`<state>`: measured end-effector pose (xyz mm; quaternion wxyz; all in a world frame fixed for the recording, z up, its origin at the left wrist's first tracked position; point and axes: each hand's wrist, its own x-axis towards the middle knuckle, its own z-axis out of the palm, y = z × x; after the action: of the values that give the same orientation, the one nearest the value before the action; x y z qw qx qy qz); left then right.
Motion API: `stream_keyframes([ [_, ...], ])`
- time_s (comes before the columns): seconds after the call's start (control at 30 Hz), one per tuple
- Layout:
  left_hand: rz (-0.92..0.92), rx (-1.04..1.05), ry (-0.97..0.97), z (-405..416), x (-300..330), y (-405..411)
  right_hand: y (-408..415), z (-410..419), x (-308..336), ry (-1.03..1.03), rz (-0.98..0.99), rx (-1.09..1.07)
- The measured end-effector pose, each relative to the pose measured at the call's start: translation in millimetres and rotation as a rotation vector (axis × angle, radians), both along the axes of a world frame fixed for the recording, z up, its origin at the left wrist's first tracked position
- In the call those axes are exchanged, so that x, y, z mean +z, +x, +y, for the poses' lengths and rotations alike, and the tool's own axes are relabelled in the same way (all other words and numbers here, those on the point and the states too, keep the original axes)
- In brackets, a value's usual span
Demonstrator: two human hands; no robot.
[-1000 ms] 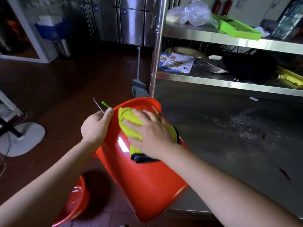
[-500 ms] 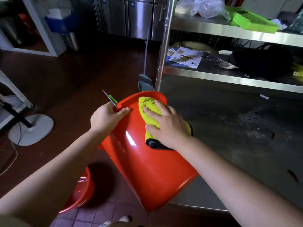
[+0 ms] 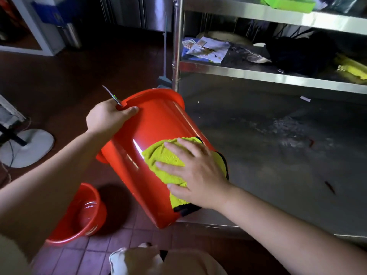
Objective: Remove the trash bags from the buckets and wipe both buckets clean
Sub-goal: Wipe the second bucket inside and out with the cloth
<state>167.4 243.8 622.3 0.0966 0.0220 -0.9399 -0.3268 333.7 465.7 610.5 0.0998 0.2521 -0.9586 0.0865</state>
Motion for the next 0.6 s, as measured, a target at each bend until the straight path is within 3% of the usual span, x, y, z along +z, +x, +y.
stream_keyframes([
  [0.13,-0.001,0.037,0.064,-5.2,-0.4,14.7,-7.6,18.6,-1.2,-0.199,-0.039,-0.111],
  [0.33,0.027,0.121,0.119,-16.2,3.3,53.3,-33.2,23.6,-1.1,-0.332,-0.149,-0.191],
  [0.6,0.061,0.285,0.336,-57.4,4.8,118.9,-86.8,-12.1,7.3,-0.508,-0.226,-0.088],
])
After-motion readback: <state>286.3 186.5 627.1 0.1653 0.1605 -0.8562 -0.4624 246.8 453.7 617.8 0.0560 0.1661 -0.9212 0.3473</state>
